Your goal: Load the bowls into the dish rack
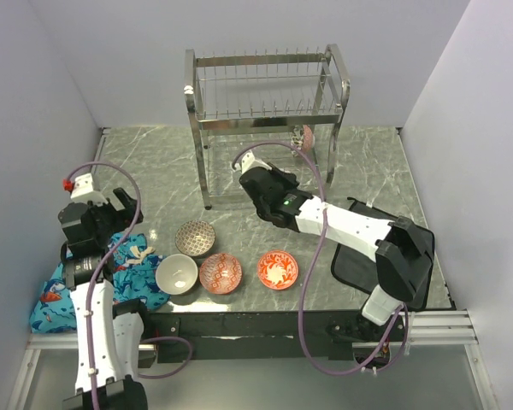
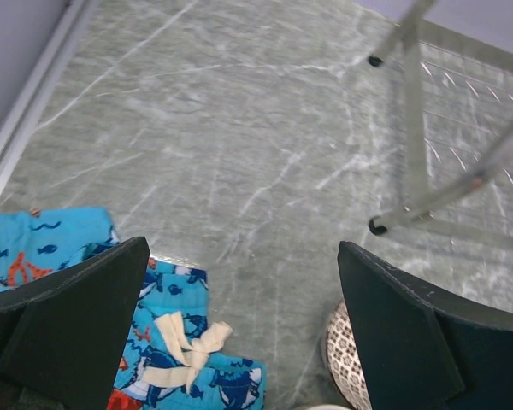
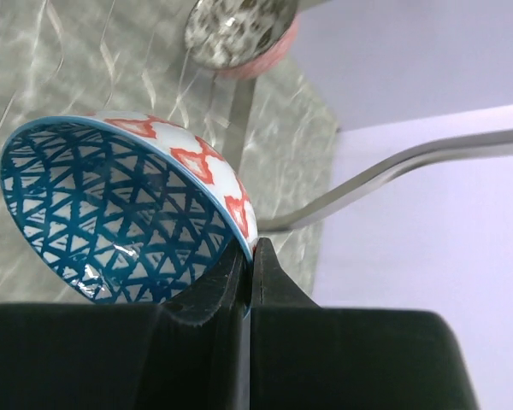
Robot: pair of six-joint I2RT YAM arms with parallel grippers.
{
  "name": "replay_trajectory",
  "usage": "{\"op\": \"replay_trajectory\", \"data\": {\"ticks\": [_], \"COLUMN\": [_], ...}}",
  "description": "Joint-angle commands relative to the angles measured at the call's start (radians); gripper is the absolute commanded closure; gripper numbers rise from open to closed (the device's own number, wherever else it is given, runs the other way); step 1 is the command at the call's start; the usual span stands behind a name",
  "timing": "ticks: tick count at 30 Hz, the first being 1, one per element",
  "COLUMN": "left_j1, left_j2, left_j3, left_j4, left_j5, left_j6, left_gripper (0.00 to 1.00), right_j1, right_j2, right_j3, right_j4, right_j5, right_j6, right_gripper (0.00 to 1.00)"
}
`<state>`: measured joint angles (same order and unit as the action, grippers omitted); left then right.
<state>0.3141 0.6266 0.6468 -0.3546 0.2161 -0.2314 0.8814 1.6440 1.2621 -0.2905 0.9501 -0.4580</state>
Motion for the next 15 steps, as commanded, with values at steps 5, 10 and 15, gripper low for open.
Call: {"op": "replay_trajectory", "data": {"ticks": [5,10,15], "left_j1": [0.045,0.043,0.043], "left_j2": [0.005,0.009,-0.016], "left_j3": [-0.033,-0.053,-0.085], "left_j4": [0.085,0.111,0.144], "left_j5": [0.037,0.048,0.054], "left_j6": [-0.057,-0.063,-0.072], "left_gripper": [0.01,0.00,0.01], "right_j1": [-0.007,-0.064,-0.124], "right_j2": [0.083,0.168,0.266], "right_j3": [-0.082,0.005,0.097], "right_j4": [0.672,0.686,0.749], "right_j5": [0.113,0.116,0.104], "right_j6": [-0.425,-0.466,-0.543], "right_gripper": [1.00,1.00,1.00]}}
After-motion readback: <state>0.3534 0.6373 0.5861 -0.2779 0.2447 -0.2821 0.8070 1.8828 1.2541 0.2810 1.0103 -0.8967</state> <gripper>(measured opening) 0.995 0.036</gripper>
